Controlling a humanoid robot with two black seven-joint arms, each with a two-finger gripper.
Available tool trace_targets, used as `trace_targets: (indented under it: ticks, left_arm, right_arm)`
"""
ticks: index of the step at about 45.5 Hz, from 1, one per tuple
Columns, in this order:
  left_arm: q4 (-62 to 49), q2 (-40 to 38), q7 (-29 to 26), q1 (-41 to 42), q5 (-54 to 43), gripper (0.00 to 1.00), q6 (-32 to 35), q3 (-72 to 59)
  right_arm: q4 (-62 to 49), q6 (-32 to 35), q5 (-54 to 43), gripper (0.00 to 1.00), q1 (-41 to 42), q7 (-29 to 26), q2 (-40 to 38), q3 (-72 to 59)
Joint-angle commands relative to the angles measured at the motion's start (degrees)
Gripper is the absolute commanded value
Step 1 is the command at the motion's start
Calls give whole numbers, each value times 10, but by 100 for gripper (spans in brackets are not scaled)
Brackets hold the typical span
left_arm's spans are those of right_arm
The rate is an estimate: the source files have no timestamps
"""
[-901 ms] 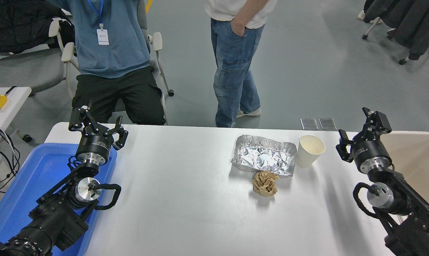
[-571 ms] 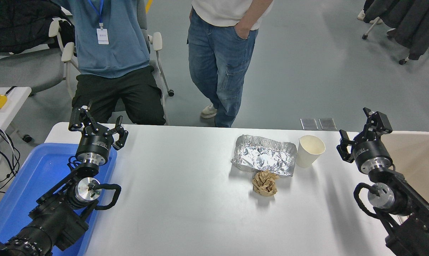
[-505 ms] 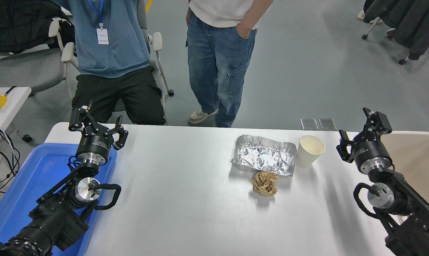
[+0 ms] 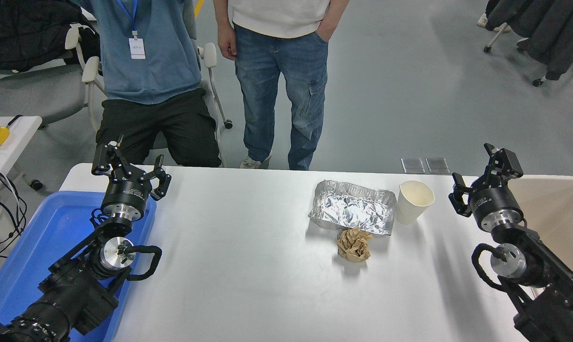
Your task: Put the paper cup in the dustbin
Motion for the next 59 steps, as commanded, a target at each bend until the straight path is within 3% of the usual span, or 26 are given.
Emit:
trace_targets:
  ticks: [1,42,51,59]
  left_arm:
    - [0,0,0,0,0,100,0,0]
    - [0,-1,1,-1,1,100,0,0]
    - [0,-1,0,0,0,100,0,0]
    - [0,-1,0,0,0,100,0,0]
  right_arm:
    - [-2,-3,0,100,10,0,1,-3]
    - [3,-1,0,100,15,-1,-20,6]
    - [12,1,2,100,38,-81,-42,-3]
    - [15,11,-2,100,74,-91,-96,-65]
